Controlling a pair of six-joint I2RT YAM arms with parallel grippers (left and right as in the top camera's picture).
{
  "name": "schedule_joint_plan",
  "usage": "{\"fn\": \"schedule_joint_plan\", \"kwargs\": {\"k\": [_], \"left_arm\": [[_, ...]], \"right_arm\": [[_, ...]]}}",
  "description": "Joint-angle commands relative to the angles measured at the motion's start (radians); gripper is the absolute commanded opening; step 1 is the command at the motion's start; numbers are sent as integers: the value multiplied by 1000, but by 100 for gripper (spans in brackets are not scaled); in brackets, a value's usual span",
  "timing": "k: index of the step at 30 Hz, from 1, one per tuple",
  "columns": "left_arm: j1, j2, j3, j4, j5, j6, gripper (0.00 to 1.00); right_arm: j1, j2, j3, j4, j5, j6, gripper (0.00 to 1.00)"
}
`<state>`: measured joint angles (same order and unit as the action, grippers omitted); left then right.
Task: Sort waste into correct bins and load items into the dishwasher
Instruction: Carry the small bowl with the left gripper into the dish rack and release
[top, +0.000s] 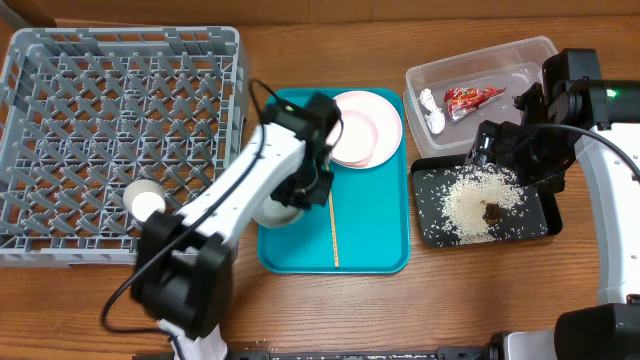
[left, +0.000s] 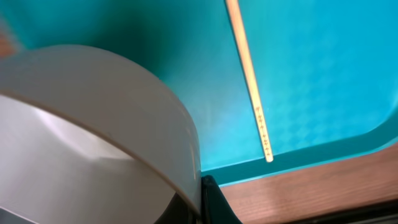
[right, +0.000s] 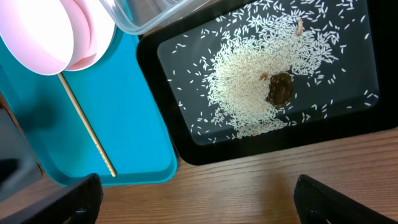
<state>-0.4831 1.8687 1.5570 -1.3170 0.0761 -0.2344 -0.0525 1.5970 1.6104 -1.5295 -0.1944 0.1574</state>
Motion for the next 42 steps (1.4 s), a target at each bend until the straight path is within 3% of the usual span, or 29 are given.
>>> {"fn": "schedule_joint_plan", "kwargs": {"k": [1,7,11,19,25,38,42], "left_arm": [[67,-124,87,-7,-77,0,4],[261,-203,143,9,-32,126,4],[422,-204,146,60,167,323,4],[682,-128,146,187,566,542,4],[784,-13,146,251,726,667,4],[889,174,146,351,1155,748,4],[936,179,146,360,1192,747,4]], "right_arm": [[-5,-15,26,5,0,2,100],[-5,-15,26,5,0,2,100],[-5,-15,26,5,0,2,100],[-5,-15,26,5,0,2,100],[-5,-15,26,5,0,2,100],[-5,-15,25,1,0,2,100],[-5,-15,25,2,0,2,100]]}}
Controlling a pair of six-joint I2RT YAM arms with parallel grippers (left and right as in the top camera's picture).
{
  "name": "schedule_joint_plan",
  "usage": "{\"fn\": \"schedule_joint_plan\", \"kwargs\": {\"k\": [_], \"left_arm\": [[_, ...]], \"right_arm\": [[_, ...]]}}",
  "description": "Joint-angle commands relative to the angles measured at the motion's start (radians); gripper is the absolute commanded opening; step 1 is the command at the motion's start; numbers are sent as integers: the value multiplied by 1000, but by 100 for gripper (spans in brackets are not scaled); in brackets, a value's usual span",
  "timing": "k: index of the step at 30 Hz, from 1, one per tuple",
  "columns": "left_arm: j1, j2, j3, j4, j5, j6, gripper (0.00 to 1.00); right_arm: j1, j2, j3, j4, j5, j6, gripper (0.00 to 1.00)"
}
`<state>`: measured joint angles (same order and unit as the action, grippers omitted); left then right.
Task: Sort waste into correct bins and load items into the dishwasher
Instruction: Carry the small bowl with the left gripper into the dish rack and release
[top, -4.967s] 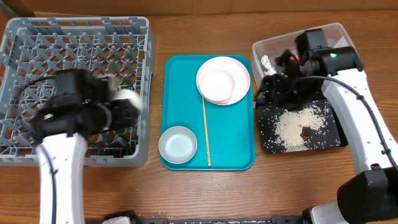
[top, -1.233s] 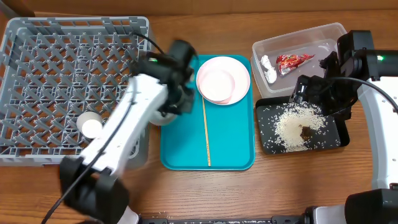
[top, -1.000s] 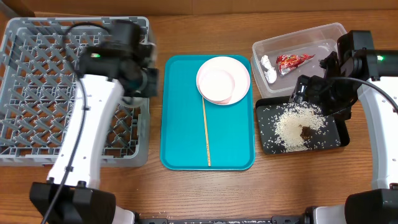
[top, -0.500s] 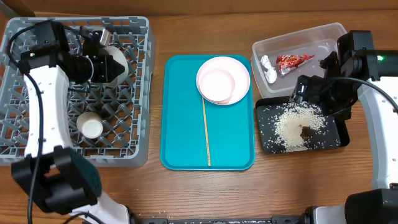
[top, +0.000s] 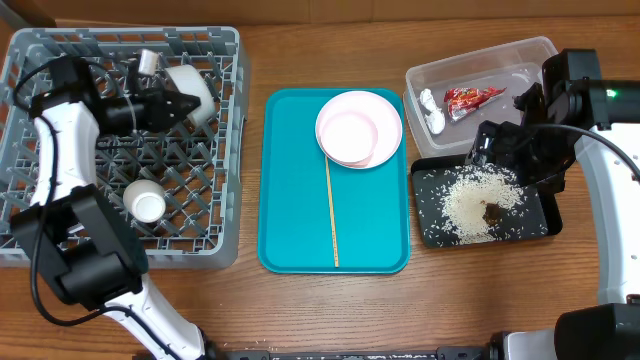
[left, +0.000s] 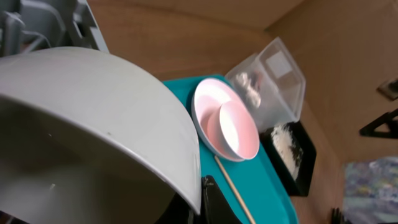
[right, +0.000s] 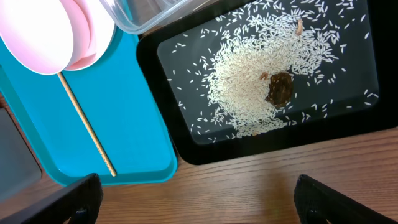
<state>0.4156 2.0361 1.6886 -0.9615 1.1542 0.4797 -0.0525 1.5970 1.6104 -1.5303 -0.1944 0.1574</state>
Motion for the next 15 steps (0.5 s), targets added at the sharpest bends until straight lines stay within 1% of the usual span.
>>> {"fn": "schedule_joint_plan", "kwargs": {"k": [1,6,12,15], "left_arm": [[45,11,15,2,114,33,4],[76,11,15,-1,115,33,4],[76,12,14,0,115,38,4],[76,14,14,4,88,41,4]], "right_arm": [[-5,-15,25,3,0,2,100],[-5,-15,25,2,-1,2,100],[-5,-15,25,2,-2,2,100],[-5,-15,25,1,-2,2,100]]}}
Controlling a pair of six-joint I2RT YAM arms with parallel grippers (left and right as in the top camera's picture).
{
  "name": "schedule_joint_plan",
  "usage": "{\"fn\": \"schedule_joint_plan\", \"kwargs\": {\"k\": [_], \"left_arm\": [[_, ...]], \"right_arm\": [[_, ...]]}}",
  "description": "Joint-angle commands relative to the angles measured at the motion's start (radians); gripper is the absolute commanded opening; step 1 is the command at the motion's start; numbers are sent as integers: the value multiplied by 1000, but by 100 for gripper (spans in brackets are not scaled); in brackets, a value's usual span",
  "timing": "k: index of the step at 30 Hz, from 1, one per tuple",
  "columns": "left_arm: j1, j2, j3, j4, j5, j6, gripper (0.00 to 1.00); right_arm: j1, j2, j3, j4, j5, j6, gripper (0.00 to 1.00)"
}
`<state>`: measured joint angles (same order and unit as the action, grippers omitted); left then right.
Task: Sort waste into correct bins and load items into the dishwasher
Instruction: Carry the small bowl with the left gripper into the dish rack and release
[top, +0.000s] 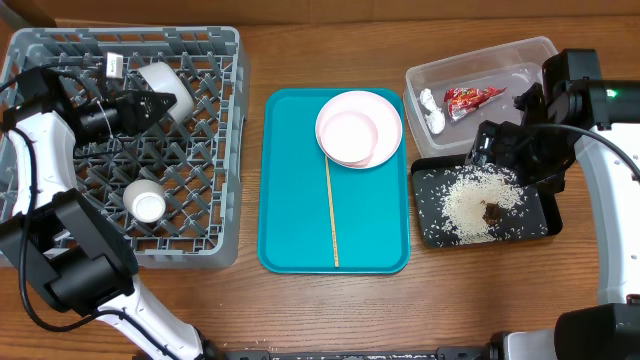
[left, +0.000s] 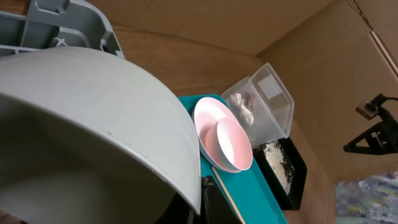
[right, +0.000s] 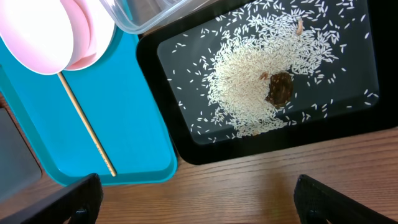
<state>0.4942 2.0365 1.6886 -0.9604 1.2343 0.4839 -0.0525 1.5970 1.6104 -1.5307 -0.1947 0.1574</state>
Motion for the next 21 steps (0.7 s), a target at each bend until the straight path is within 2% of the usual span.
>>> {"fn": "schedule_joint_plan", "kwargs": {"k": [1,9,16,21], "left_arm": [[-2,14,14,3,-12,37,4],[11,21,13,-8,-100,36,4],[14,23,-8,-52,-234,36,4],[37,23,-13,-102,-278,36,8]], "right_arm": [[-5,-15,25,2,-1,3,100],[-5,-15,25,1,-9,3,100],[-5,-15,25,-1,-9,2,100],[-5,-15,25,-2,-8,2,100]]}}
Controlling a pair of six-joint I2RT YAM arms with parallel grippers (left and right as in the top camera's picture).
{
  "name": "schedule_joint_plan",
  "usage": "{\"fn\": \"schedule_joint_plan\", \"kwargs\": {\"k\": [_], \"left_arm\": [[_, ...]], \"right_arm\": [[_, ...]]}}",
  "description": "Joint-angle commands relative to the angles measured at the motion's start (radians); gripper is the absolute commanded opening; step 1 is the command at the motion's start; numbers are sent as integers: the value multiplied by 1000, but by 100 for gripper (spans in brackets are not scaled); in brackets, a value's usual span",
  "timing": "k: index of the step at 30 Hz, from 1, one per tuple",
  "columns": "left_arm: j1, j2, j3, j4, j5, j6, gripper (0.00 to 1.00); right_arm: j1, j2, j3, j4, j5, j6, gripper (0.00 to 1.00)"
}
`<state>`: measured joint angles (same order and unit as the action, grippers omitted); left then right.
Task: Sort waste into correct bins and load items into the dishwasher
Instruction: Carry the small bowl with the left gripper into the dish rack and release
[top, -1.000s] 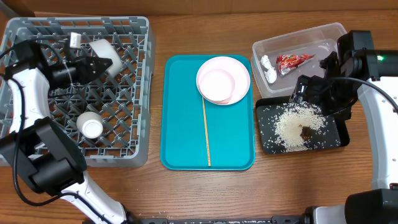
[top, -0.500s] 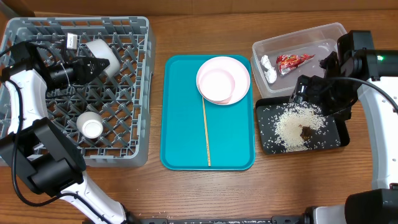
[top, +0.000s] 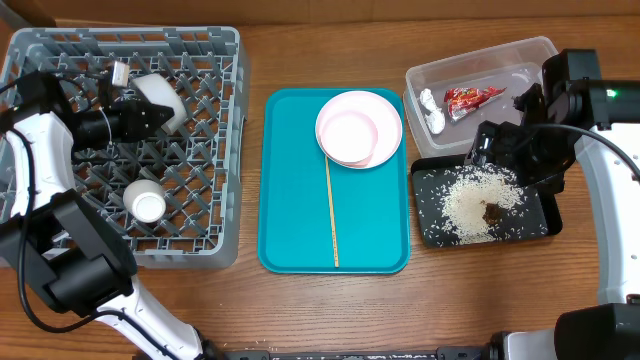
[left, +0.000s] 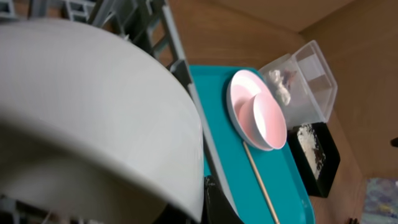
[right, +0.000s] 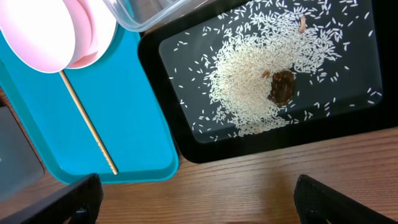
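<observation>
My left gripper (top: 128, 117) is shut on the rim of a white bowl (top: 157, 98), which is held tilted on its side among the tines of the grey dish rack (top: 236, 150). In the left wrist view the bowl (left: 93, 112) fills the left side, with one black finger (left: 216, 200) against its rim. A white cup (top: 147, 205) stands in the rack. A pink plate with a pink bowl (top: 358, 128) and a wooden chopstick (top: 331, 212) lie on the teal tray (top: 290, 230). My right gripper (right: 198, 200) is open above the table edge by the black bin (right: 186, 134).
The clear bin (top: 520, 55) at the back right holds a red wrapper (top: 472, 97) and crumpled white tissue (top: 430, 110). The black bin (top: 430, 230) holds scattered rice and a brown scrap (top: 492, 211). The right arm hangs over both bins.
The white bowl sits a little lower and nearer in the rack, now down among the tines, still in my left gripper. The right arm has hardly shifted.
My left gripper first held the white bowl on the teal tray. Later the bowl was over the back right of the rack, then further left above it. Now it is down between the tines. The right gripper stayed open over the black bin.
</observation>
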<state>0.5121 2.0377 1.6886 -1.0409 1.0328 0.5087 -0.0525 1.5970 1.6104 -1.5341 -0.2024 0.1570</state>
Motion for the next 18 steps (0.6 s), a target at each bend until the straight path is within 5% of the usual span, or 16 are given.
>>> {"fn": "schedule_joint_plan", "kwargs": {"k": [1,12,18], "left_arm": [[27,22,-13,-31,-76,11,12],[84,21,-13,-176,-101,7,55],[103,17,14,-288,-92,12,96]], "right_arm": [[-5,-15,25,2,-1,2,100],[-5,-15,25,2,0,2,100],[-5,-15,25,2,0,2,100]]}}
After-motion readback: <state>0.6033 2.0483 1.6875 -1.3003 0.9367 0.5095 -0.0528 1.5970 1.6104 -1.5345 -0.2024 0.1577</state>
